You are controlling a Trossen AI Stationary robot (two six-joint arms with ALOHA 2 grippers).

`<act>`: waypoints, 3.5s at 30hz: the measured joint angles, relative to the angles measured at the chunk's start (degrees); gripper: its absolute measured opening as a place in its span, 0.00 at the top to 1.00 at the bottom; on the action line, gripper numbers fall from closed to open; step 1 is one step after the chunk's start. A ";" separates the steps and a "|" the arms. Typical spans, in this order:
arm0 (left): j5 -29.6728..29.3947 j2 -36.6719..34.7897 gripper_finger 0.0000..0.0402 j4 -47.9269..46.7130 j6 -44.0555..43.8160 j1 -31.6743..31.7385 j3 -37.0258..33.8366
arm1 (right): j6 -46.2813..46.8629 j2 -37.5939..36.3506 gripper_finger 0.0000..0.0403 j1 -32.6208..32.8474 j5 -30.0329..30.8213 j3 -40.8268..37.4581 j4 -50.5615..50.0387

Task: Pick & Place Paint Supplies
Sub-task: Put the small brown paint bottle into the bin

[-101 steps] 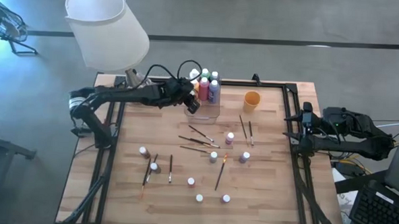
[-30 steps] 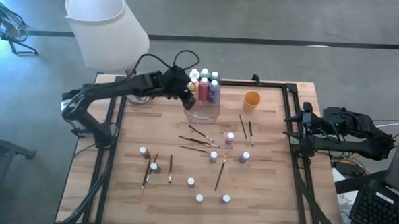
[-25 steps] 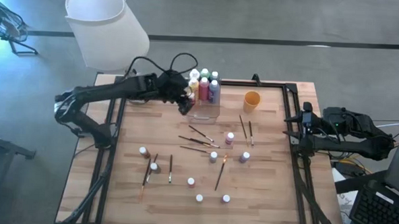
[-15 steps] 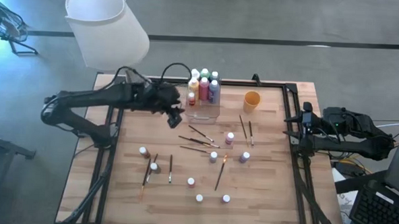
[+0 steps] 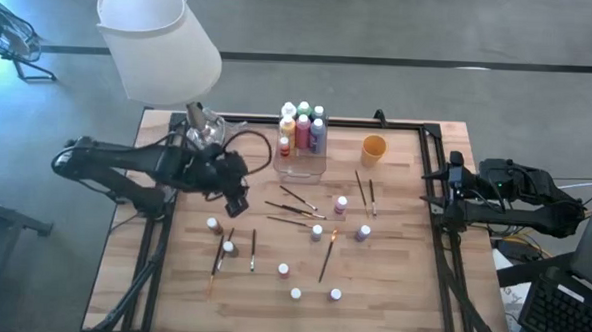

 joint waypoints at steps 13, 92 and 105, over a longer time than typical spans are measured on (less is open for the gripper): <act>-3.45 -0.02 0.50 -6.17 -11.33 -13.81 -3.17 | 0.00 -0.01 0.19 0.01 0.00 0.00 -0.02; 2.77 0.04 0.50 -11.23 -46.64 -39.15 -20.16 | 0.00 0.00 0.37 0.02 0.00 0.00 0.00; 2.87 0.04 0.50 -10.94 -47.99 -39.15 -21.40 | 0.00 -0.01 0.25 0.01 0.00 0.00 -0.01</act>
